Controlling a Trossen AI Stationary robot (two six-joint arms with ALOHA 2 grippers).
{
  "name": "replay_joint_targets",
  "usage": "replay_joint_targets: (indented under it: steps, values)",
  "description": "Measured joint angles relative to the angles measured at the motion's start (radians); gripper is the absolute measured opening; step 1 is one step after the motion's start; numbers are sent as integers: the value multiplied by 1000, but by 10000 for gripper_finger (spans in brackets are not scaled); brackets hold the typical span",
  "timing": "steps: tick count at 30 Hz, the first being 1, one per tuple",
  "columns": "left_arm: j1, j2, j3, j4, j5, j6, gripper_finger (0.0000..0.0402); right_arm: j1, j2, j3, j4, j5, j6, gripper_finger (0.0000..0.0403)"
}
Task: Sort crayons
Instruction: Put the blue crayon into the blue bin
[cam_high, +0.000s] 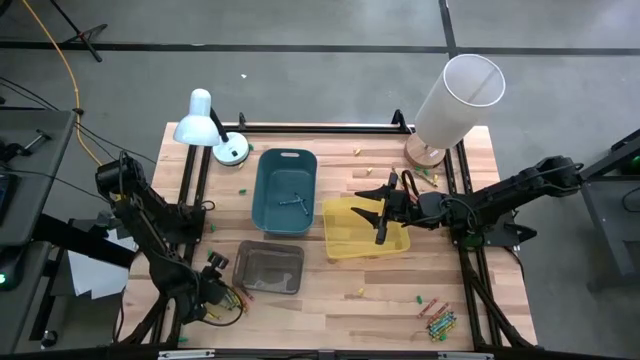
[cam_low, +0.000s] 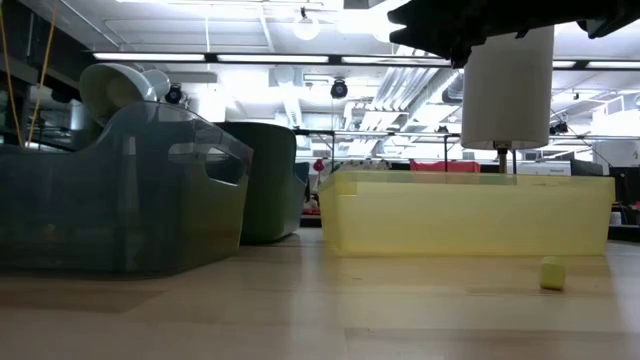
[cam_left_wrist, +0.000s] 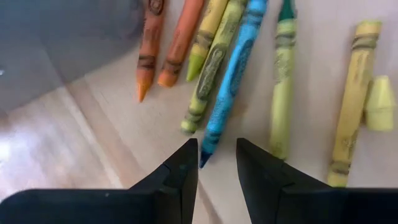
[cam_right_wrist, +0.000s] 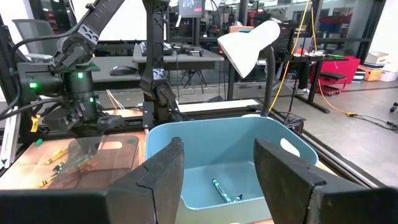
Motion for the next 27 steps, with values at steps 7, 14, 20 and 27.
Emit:
replay_joint_targets:
  steps: [7,14,20,27]
  values:
    - [6,-6,-39,75,-1,-2,99,0,0,0,0,0,0,188]
    - [7,-7,-40,72,4,-13,76,0,0,0,0,0,1,188]
    - [9,-7,-40,69,34,-86,7,0,0,0,-1,0,2,188]
    - [11,-29,-16,39,105,-154,2,0,0,0,-3,0,2,188]
